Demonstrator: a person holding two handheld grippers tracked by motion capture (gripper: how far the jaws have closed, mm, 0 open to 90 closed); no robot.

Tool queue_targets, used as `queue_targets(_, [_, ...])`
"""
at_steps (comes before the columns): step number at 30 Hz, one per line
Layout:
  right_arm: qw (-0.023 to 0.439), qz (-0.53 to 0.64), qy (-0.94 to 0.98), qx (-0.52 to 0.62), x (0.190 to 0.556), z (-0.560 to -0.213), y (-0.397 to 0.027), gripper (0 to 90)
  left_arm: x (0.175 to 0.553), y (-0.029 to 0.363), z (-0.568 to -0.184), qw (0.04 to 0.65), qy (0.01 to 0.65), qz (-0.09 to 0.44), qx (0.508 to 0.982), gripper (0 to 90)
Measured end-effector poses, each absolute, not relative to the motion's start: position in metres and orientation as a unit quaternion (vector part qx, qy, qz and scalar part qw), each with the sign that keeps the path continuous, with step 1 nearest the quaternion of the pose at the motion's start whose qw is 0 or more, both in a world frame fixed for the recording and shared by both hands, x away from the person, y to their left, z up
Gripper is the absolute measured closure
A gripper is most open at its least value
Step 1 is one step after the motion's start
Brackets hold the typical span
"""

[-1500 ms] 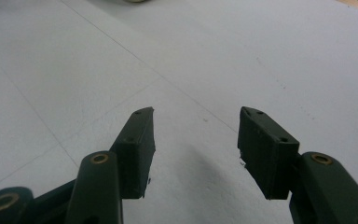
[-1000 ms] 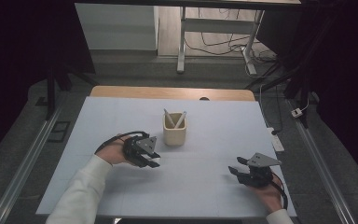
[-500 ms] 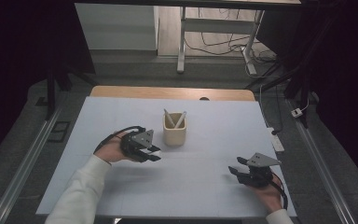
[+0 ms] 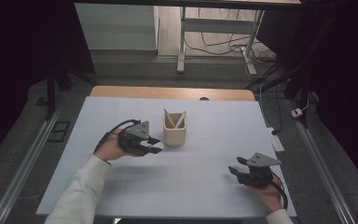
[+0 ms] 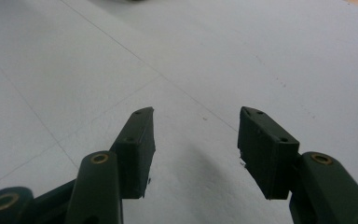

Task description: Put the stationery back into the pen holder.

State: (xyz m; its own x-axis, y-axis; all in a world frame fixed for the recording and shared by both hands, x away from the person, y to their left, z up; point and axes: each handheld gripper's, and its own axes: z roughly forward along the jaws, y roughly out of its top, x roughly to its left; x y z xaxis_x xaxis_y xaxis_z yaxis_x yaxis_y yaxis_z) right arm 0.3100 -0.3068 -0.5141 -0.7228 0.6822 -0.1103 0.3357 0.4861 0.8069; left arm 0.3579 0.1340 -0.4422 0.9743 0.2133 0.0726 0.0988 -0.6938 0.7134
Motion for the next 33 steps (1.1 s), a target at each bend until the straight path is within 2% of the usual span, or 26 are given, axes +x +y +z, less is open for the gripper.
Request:
queue_targets(11, [0.215,0.401,0.837,0.304,0.31,-0.514,-0.307,45.8,0.363,0.141,-0.439,0.413,0.146,0.1,0.894,66.6])
queue_targets(16, [0.215,0.401,0.837,0.305,0.31,-0.514,-0.307,45.8,0.364,0.145,-0.438,0.44,0.16,0.094,0.879,66.6])
queue_targets(33, [0.217,0.403,0.836,0.303,0.31,-0.514,-0.307,45.8,0.364,0.15,-0.432,0.489,0.202,0.134,0.838,66.6])
